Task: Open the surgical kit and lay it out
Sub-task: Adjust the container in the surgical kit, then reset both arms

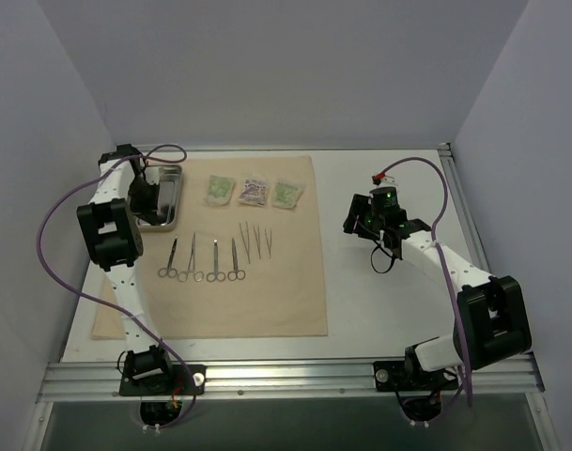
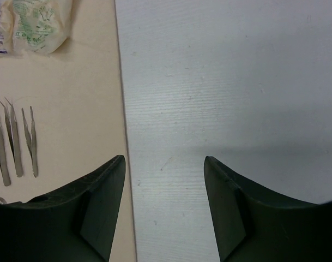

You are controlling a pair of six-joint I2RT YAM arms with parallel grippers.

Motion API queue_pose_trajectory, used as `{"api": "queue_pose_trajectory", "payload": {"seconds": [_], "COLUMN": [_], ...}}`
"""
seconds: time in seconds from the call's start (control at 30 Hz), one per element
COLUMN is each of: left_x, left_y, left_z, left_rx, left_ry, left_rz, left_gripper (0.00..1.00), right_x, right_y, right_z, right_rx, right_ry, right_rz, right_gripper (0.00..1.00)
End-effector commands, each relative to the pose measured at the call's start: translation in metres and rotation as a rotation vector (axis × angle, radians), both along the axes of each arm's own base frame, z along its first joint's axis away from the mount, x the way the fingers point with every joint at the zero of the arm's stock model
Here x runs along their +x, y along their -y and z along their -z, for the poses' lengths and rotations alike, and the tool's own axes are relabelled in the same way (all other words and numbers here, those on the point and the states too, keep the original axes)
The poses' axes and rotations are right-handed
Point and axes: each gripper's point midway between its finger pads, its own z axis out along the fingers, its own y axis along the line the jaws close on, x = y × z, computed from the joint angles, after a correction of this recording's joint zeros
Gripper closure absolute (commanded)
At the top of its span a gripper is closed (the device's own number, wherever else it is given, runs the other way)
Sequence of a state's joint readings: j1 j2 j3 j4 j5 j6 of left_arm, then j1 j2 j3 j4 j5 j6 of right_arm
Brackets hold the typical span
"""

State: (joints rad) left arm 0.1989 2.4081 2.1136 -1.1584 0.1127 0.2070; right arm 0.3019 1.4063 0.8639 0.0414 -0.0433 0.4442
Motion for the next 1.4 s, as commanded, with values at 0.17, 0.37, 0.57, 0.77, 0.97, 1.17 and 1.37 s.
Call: {"api": "queue_pose_trajectory", "payload": {"seconds": [0.17,0.37,0.57,0.77,0.97,1.17,1.37], "left_x": [0.018,0.057,0.066,0.021,-0.039,-0.090,-0.120], "left_y": [-0.030,-0.027,-0.016,-0.075,-0.119,-0.128,-0.113], "left_z": [-0.018,-0.104,-0.193,-0.238,-0.220,-0.196,-0.156], "left_rx": [0.154,0.146,0.068,0.056,0.313,0.514,0.508], "left_ry": [0.094,0.455,0.723,0.834,0.785,0.724,0.624], "left_rz": [-0.027,-0.110,-0.175,-0.466,-0.530,-0.432,-0.333], "left_gripper": [0.86,0.77,0.70,0.56,0.03,0.05,0.06], "right_x": [-0.001,0.003,0.007,0.015,0.022,0.024,0.021], "right_y": [0.005,0.005,0.006,0.022,0.038,0.045,0.046], "right_z": [-0.007,-0.017,-0.022,-0.031,-0.037,-0.038,-0.031], "right_rx": [-0.022,-0.021,-0.030,-0.095,-0.144,-0.178,-0.193], "right_ry": [0.022,0.045,0.057,0.089,0.109,0.118,0.117], "right_rz": [0.017,0.019,0.012,0.051,0.120,0.137,0.127], "right_gripper": [0.44,0.44,0.44,0.36,0.33,0.34,0.34]}}
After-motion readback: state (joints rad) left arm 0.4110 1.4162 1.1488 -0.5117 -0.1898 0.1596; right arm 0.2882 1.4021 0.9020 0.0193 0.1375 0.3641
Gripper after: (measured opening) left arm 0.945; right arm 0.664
